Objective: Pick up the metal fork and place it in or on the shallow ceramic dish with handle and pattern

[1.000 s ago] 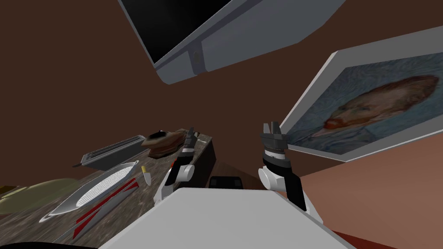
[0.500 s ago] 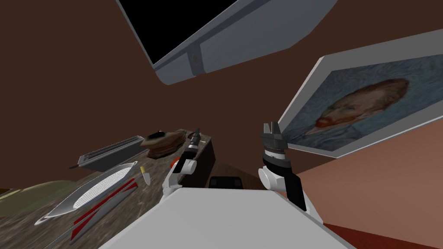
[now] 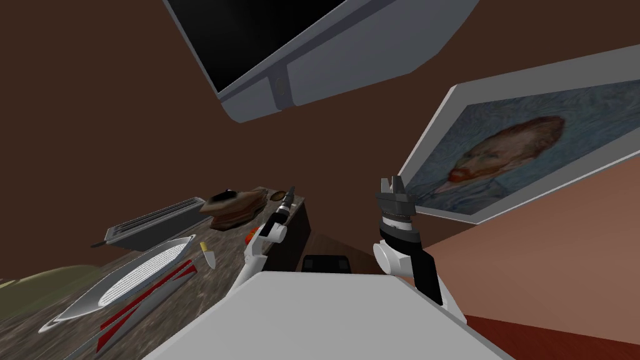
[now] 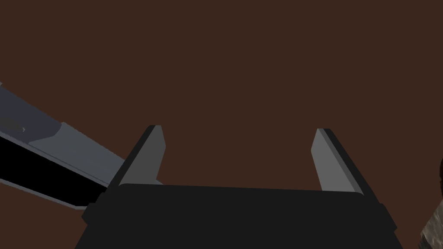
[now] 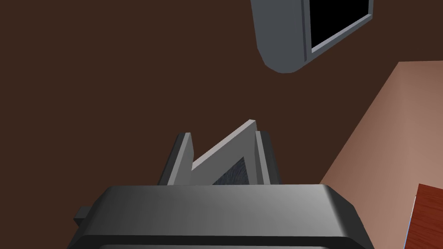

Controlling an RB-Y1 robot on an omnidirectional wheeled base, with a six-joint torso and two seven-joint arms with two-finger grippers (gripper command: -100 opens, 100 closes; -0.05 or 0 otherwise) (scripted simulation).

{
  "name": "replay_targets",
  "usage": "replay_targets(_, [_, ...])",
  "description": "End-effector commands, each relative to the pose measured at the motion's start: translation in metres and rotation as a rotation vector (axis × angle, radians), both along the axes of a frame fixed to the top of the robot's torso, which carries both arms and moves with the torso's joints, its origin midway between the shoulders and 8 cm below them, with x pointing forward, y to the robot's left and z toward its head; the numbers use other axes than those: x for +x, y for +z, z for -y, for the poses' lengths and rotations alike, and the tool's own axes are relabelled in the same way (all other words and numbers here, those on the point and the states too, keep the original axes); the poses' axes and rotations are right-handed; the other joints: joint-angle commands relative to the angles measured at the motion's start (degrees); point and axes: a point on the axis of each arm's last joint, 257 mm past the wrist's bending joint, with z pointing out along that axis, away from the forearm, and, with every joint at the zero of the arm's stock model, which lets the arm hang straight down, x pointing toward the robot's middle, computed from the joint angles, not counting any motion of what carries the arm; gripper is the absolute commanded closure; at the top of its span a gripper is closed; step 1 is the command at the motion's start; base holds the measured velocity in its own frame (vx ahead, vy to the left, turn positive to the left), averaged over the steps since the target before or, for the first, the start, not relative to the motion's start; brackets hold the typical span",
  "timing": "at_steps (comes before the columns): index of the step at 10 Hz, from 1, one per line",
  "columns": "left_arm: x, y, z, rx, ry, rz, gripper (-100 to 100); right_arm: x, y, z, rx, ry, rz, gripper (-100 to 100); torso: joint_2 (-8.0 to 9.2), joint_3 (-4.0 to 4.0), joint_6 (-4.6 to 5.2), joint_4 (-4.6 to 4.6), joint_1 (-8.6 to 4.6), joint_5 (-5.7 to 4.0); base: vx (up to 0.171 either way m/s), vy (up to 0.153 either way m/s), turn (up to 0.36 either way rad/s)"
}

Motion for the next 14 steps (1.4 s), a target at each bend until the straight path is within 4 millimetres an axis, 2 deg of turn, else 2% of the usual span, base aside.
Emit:
replay_targets(1, [0.016,-0.014,-0.001,0.035,-0.005,-0.053,-100,0.000,0.000,0.000,0.000,0.000,0.000,0,0.00,0.00,0.00,0.00,0.00,0.00,-0.014,-0.001,-0.033])
replay_targets(2, [0.018,-0.021,-0.001,0.038,-0.002,-0.080,-100,0.000,0.000,0.000,0.000,0.000,0.000,0,-0.01,-0.01,0.02,0.00,0.00,0.00,-0.011,0.002,-0.021])
replay_targets(3, [0.031,-0.028,-0.001,0.070,-0.008,-0.111,-100,0.000,0.000,0.000,0.000,0.000,0.000,0,-0.01,0.00,0.00,0.00,0.01,0.00,-0.019,0.005,-0.034])
replay_targets(4, [0.033,-0.038,-0.003,0.073,-0.003,-0.143,-100,0.000,0.000,0.000,0.000,0.000,0.000,0,0.00,0.00,0.01,0.00,0.03,0.00,-0.017,0.005,-0.019])
replay_targets(7, [0.058,-0.059,-0.009,0.138,-0.005,-0.234,-100,0.000,0.000,0.000,0.000,0.000,0.000,0,0.01,0.00,0.00,0.00,0.01,0.01,-0.019,0.003,-0.022])
replay_targets(8, [0.060,-0.072,-0.012,0.142,0.002,-0.273,-100,0.000,0.000,0.000,0.000,0.000,0.000,0,0.02,0.01,0.00,0.00,0.03,0.00,-0.019,0.007,-0.020])
replay_targets(9, [0.071,-0.076,-0.017,0.171,0.002,-0.299,-100,0.000,0.000,0.000,0.000,0.000,0.000,0,0.02,0.01,0.00,0.00,0.04,0.01,-0.027,0.010,-0.032])
replay_targets(11, [0.073,-0.088,-0.020,0.175,0.009,-0.341,-100,0.000,0.000,0.000,0.000,0.000,0.000,0,0.04,0.02,-0.01,0.01,0.04,0.01,-0.015,0.006,-0.005])
replay_targets(14, [0.094,-0.105,-0.035,0.231,0.024,-0.438,-100,0.000,0.000,0.000,0.000,0.000,0.000,0,0.02,0.01,-0.01,0.00,0.04,0.01,-0.019,0.010,-0.020])
